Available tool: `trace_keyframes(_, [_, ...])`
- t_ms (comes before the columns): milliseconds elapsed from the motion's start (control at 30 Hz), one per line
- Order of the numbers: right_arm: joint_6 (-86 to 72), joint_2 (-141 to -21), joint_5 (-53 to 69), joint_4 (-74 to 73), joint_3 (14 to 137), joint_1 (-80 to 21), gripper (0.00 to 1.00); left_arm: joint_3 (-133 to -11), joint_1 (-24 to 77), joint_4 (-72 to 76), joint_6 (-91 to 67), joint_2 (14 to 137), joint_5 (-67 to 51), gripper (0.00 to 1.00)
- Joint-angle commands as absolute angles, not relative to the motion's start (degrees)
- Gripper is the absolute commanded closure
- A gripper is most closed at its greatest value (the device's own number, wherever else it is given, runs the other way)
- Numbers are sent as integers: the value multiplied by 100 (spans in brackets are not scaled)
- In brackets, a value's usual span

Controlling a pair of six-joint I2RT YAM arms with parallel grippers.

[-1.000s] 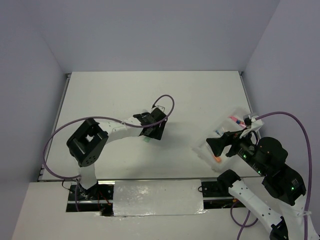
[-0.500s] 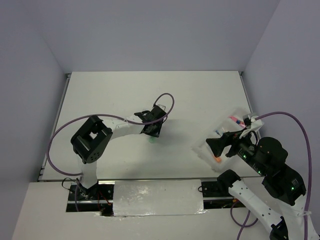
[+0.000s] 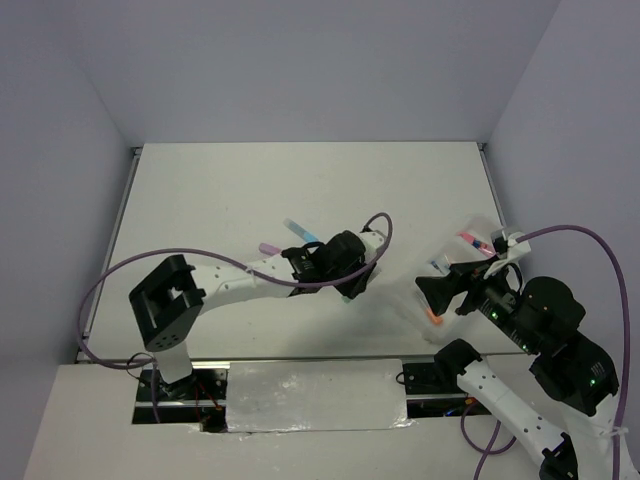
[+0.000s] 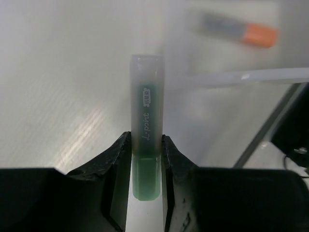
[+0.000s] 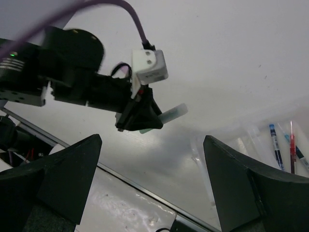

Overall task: Sort the stationery into containers
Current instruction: Pick up the pen from the center of the board, then place the pen in the storage box.

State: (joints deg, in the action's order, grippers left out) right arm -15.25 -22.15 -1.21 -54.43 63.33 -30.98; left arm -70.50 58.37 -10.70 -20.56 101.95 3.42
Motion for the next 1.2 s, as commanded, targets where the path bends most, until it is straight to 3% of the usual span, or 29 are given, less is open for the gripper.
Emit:
trace_keyframes(0, [-1353, -2233, -35, -5344, 6521, -3129, 6, -7215, 5792, 147, -1082, 9616, -69, 100])
trace_keyframes(133, [-1336, -2153, -26, -5440, 6627, -3129, 6, -7531, 5792, 492, -319, 9711, -815, 100])
trace_keyframes(267, [-1283, -2074, -61, -5607, 6960, -3120, 6, -8469, 5792, 124, 482, 10229, -2596, 100])
trace_keyframes(333, [-1257, -2048, -97, -5704, 7223, -3120, 6, -8884, 5801, -376, 869, 10625, -3161, 80])
trace_keyframes(433, [-1213, -1995, -272, -5923, 7644, -3129, 6, -9518, 5967, -921, 1484, 11021, -3699, 88])
trace_keyframes(567, [-1195, -1969, -431, -6161, 8147, -3120, 6, -9720, 6284, -1255, 2170, 11354, -3411, 94])
trace_keyframes(767, [-1222, -1960, -422, -6258, 8358, -3120, 6, -10897, 6381, -1872, 2338, 12365, -3252, 89])
trace_keyframes(1067, [-1257, -1977, -352, -6249, 8297, -3120, 6, -10899, 6416, -1459, 2145, 12560, -2796, 66])
trace_keyframes(1100, [-1257, -1978, -352, -6249, 8297, -3120, 6, -10890, 6416, -1389, 2084, 12560, -2751, 58])
trace_keyframes(1167, [-1257, -1995, -343, -6240, 8279, -3120, 6, -10863, 6416, -1284, 2004, 12551, -2620, 51])
